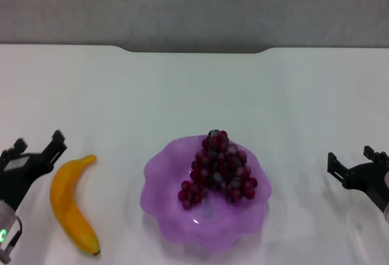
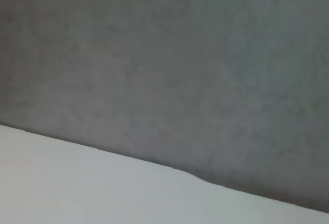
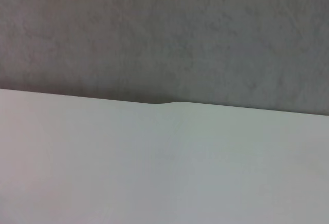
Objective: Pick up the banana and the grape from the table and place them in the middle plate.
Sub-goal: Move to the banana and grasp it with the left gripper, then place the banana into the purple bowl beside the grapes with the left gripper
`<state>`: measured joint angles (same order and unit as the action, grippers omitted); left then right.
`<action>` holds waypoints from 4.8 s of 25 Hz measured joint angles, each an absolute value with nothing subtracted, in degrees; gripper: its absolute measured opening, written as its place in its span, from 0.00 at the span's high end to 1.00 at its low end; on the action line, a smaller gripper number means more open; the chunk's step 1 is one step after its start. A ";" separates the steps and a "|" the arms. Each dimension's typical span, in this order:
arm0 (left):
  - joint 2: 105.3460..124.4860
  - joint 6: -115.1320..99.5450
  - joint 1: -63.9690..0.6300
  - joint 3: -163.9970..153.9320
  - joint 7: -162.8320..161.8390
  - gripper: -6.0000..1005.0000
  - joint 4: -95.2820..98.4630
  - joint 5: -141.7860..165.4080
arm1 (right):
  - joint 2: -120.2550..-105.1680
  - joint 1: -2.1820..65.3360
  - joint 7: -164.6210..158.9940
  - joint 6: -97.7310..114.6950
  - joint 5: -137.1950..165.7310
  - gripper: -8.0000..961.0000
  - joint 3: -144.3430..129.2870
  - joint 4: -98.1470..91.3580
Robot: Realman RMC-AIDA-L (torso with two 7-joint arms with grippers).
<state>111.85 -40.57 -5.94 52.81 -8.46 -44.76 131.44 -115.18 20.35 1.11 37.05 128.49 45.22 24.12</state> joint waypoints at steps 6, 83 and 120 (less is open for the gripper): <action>113.10 -16.76 1.52 66.94 1.73 0.17 -63.36 141.38 | -115.11 20.46 1.11 37.00 128.49 0.10 45.24 23.68; 117.42 12.61 -7.94 79.74 10.98 0.44 -54.61 140.23 | -115.05 21.94 1.14 37.53 128.67 0.11 44.38 24.26; 117.44 21.52 -4.65 69.63 38.41 0.39 -73.92 98.09 | -115.05 22.15 1.27 37.53 128.67 0.11 44.59 23.26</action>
